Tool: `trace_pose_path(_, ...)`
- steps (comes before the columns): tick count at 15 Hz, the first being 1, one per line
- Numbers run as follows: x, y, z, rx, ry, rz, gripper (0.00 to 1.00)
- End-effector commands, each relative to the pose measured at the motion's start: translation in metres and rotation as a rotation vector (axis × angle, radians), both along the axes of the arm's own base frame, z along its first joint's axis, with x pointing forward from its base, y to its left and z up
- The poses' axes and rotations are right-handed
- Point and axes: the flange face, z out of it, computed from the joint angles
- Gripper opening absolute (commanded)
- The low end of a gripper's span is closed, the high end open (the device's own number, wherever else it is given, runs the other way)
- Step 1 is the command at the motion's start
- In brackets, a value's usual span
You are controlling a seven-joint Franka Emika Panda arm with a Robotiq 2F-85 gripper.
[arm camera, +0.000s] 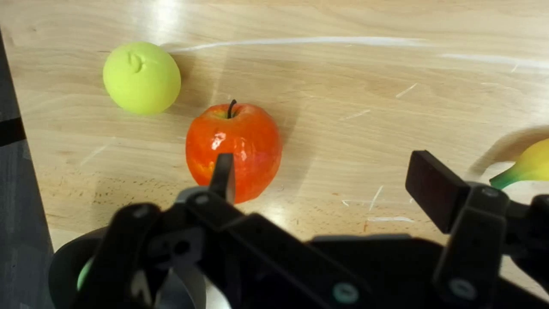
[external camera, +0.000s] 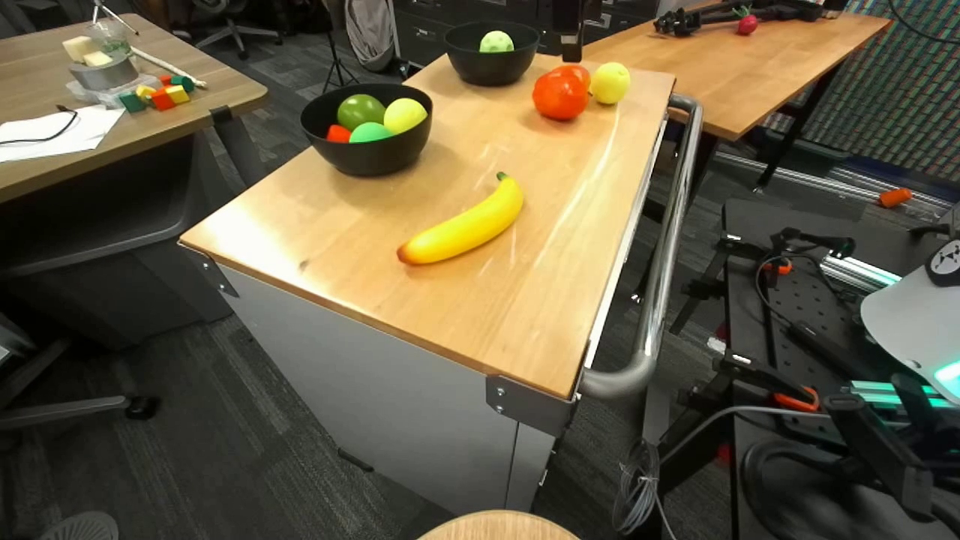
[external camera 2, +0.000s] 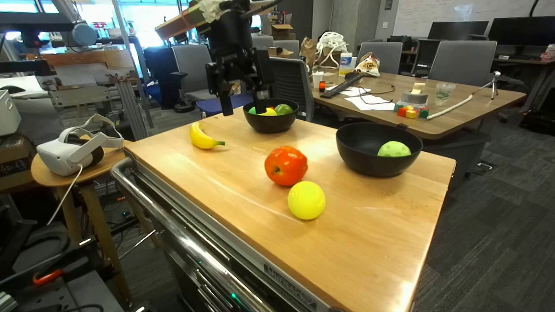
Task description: Pick up the plush vegetable and fruit toy, then put them in the two bowls
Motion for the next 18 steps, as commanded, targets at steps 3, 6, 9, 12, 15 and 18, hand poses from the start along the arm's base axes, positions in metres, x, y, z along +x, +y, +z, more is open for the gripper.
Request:
trace_pose_path(3,-0.003,0.037,0.009,-0.061,-0.024,0.287,1.00)
trace_pose_path(6,-0.010,0.064,0.020,-0.051,-0.060,0.427,1.00)
trace_pose_path(9,-0.011,0.088,0.024,-0.033,-0.121,0.563,1.00)
trace_pose_path(12,-0.019,0.112,0.009,0.020,-0.149,0.705,1.00)
trace_pose_path(15,-0.028,0.113,-0.001,-0.010,-0.065,0.826,1.00)
trace_pose_path(18,-0.021,0.117,-0.012,0.011,-0.067,0.795,1.00)
